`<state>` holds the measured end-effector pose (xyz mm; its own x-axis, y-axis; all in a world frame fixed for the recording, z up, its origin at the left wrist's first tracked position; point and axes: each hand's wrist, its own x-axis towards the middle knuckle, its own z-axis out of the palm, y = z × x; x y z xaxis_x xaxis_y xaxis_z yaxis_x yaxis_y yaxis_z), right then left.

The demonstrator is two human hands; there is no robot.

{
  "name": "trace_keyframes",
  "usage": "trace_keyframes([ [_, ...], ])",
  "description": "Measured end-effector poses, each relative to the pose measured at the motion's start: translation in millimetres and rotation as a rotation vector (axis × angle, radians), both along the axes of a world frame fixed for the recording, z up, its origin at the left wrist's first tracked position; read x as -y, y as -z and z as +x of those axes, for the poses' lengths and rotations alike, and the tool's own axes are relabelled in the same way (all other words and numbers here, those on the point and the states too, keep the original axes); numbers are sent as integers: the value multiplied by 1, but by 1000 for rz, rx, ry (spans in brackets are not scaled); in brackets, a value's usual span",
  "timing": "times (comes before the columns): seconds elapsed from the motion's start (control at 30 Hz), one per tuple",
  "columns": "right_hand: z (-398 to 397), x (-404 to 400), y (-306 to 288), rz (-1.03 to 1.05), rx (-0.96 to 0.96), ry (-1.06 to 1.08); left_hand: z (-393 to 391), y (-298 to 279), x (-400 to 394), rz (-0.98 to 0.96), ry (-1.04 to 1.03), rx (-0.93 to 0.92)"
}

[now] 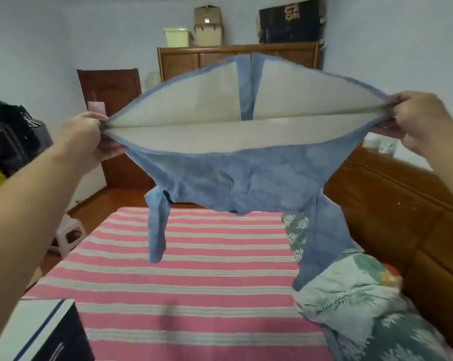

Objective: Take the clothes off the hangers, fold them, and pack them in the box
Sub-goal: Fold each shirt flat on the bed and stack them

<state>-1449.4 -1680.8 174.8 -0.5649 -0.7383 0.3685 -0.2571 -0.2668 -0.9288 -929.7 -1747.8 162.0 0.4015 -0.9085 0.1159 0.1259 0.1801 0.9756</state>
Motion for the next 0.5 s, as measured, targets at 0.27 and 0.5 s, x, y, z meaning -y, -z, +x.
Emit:
trace_keyframes([
  [0.27,-7,-88,277,468,136,16,21,311,-74,441,194,93],
  [0.5,6,-172,539,912,491,59,0,577,-169,860,151,67],
])
